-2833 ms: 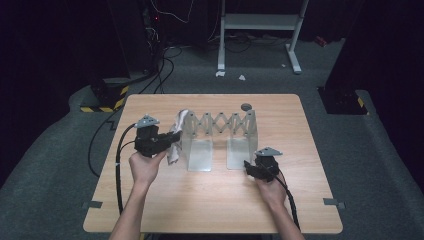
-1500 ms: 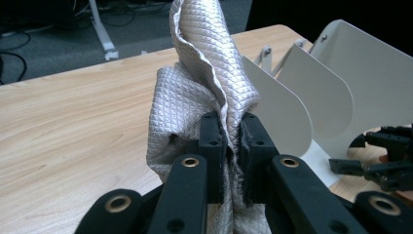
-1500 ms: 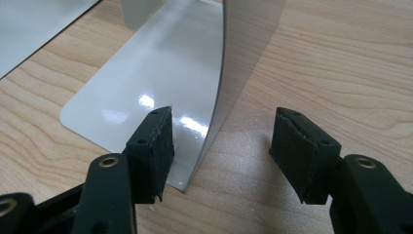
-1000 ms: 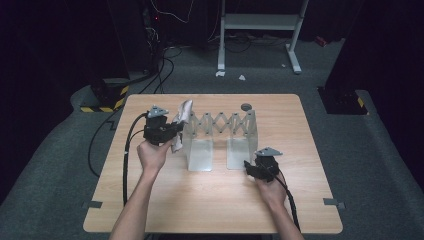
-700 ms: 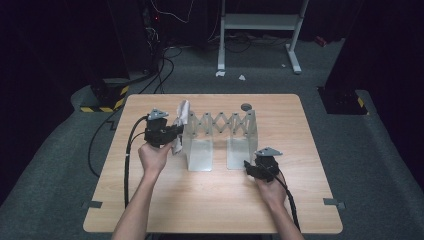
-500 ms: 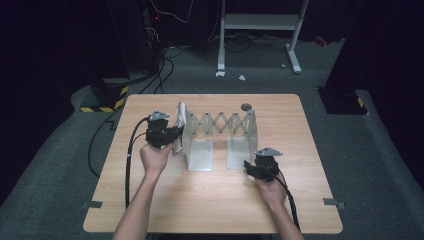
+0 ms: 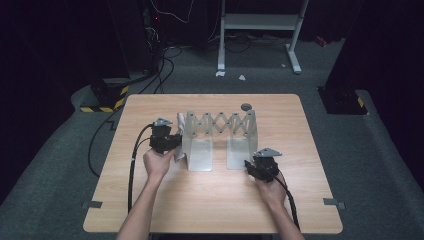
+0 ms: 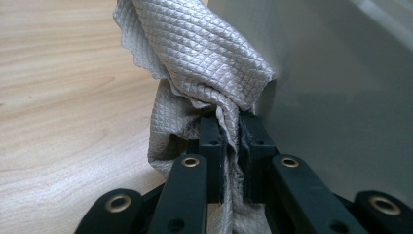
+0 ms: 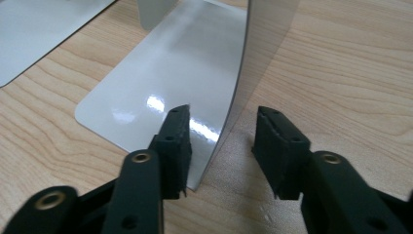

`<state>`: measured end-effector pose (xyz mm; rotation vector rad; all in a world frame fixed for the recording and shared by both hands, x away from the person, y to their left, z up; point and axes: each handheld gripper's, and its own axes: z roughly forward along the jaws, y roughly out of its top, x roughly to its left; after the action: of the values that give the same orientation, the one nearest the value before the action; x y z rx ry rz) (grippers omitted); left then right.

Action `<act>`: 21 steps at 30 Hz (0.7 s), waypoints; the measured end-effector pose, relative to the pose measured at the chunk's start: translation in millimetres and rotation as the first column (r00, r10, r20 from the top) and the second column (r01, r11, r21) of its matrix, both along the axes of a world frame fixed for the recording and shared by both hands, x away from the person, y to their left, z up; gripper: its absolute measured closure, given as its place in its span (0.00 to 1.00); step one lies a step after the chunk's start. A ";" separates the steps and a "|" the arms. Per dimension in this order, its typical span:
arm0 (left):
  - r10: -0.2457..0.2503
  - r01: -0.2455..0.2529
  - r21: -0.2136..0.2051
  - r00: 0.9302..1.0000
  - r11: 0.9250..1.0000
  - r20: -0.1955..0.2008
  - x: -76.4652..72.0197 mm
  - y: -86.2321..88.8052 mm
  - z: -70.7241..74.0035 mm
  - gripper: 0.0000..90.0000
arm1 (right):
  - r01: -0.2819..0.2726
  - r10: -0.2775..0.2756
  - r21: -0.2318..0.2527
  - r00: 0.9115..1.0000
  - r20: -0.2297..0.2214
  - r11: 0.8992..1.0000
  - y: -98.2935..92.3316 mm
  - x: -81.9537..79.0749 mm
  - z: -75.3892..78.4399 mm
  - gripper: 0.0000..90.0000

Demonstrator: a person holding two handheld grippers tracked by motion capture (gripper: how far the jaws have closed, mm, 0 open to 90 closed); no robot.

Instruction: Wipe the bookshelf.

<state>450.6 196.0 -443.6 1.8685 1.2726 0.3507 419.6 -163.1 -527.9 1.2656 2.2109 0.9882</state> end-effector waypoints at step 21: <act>0.005 -0.001 0.031 0.992 1.000 -0.127 13.9 -5.0 -48.9 0.91 | -0.003 0.003 0.007 1.000 0.001 1.000 0.5 -0.4 0.1 0.80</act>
<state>464.5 191.0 -492.4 1.9417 1.3618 0.2571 419.2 -162.6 -527.8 1.2647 2.2108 0.9981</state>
